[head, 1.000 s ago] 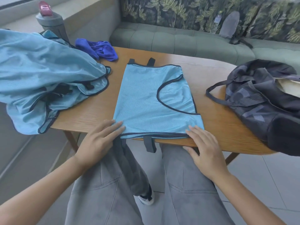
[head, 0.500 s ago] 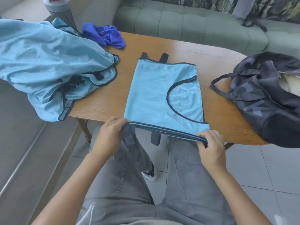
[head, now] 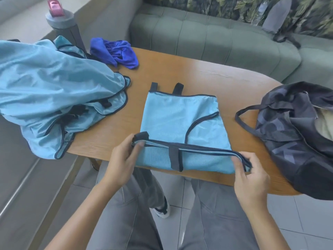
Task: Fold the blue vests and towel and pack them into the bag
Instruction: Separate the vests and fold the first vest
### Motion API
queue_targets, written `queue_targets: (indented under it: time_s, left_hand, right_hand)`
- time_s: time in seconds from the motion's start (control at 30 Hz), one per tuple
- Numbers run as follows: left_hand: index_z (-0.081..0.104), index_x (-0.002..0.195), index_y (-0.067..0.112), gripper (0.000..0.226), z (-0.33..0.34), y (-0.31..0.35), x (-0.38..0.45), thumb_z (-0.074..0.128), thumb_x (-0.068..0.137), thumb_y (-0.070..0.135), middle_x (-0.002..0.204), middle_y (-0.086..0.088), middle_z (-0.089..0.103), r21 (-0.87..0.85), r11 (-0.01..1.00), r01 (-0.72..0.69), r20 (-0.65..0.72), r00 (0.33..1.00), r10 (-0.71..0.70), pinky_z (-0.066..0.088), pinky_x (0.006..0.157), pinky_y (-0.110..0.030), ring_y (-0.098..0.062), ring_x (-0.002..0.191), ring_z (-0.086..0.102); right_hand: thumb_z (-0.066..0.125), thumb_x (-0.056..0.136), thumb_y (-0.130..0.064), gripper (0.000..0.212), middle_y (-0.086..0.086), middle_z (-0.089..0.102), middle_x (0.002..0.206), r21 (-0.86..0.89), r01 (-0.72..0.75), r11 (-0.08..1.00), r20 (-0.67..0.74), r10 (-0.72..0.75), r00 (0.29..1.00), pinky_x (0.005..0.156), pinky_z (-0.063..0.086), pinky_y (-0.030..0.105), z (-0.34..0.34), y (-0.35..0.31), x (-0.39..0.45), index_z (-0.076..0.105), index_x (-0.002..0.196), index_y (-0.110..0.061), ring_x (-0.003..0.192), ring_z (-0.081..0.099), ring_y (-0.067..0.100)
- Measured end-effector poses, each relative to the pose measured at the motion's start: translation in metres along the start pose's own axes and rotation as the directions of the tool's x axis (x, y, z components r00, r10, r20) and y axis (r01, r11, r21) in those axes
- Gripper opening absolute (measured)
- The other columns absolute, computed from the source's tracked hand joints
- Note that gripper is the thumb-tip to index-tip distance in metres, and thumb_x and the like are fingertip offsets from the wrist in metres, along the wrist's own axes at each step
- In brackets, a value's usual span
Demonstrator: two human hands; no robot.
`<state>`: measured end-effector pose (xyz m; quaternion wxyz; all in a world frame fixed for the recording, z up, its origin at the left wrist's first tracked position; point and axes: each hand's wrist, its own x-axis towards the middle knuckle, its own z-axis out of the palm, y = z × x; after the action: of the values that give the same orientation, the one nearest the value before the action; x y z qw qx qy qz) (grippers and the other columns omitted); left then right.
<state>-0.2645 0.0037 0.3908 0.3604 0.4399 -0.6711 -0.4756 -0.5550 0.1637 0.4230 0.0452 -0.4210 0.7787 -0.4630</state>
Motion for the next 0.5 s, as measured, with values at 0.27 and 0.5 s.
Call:
queue_targets:
  time_s: [0.27,0.5]
  left_hand:
    - [0.061,0.11,0.036,0.014,0.012,0.021,0.079,0.048,0.107,0.037,0.085,-0.018,0.066,0.167,0.986,0.022,-0.152,0.988,0.004,0.049,0.075,-0.053,-0.036,0.078,0.059]
    - [0.053,0.095,0.021,0.025,0.021,0.015,0.149,0.046,0.105,0.042,0.059,-0.003,0.05,0.351,0.929,0.117,-0.164,0.984,-0.062,0.045,0.062,-0.043,-0.025,0.061,0.052]
  right_hand:
    - [0.058,0.1,-0.035,0.027,-0.008,0.06,0.088,-0.107,0.105,0.989,-0.019,-0.107,0.994,0.064,0.031,0.015,0.03,-0.016,0.088,0.064,0.108,-0.01,0.079,0.047,0.0]
    - [0.063,0.099,-0.038,0.02,-0.007,0.057,0.068,-0.139,0.048,0.989,0.099,-0.034,0.994,0.061,0.036,0.032,0.06,-0.004,0.164,0.061,0.098,-0.018,0.064,0.053,0.012]
